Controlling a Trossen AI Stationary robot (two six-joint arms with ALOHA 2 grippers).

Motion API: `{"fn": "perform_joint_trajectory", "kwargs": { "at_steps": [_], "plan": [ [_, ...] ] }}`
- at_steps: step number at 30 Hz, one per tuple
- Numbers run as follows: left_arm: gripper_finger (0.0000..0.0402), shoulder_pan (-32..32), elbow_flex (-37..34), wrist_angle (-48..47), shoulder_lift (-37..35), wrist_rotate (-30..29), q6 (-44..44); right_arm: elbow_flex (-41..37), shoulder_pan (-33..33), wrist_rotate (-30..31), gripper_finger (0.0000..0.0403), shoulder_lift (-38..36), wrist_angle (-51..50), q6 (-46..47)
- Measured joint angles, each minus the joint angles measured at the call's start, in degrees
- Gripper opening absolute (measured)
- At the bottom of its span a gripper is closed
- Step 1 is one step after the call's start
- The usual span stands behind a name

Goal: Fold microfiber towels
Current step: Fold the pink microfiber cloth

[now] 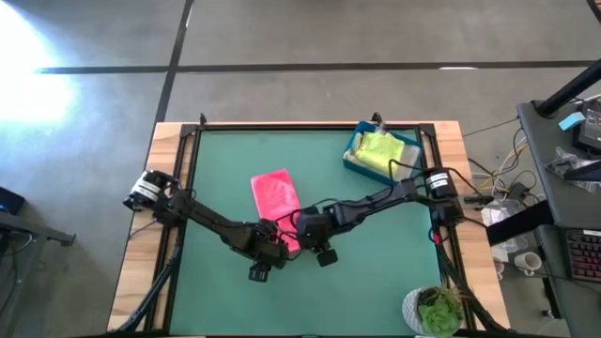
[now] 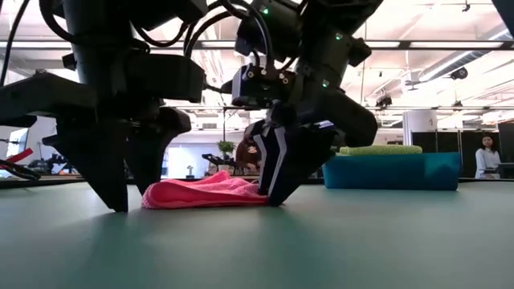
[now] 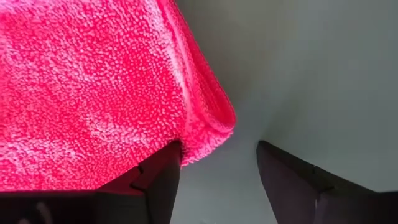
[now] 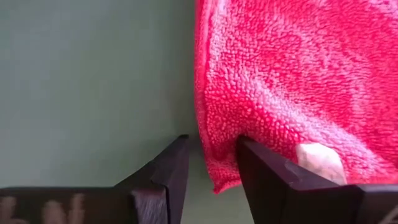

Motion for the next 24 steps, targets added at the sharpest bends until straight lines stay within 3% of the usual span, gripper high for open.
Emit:
{"fn": "perform_joint_trajectory", "kwargs": {
  "at_steps": [7,14,20,24],
  "plan": [
    [0.0176,0.1,0.0,0.9,-0.1,-2.3,0.0,1.7,0.0,2.9,0.0108,1.6,-3.4,0.5],
    [0.009,0.7,-0.1,0.9,-0.1,-3.1,0.2,1.9,-0.2,4.3,0.0019,0.4,-3.9,2.2],
    [0.001,0.9,0.0,0.7,-0.5,-3.2,0.5,1.6,-0.4,5.4,0.001,-1.9,-7.2,8.0],
    [0.0007,0.9,0.8,0.8,-1.6,-2.3,0.6,1.7,-0.4,5.0,0.0009,-5.3,-10.0,13.0]
  ]
}}
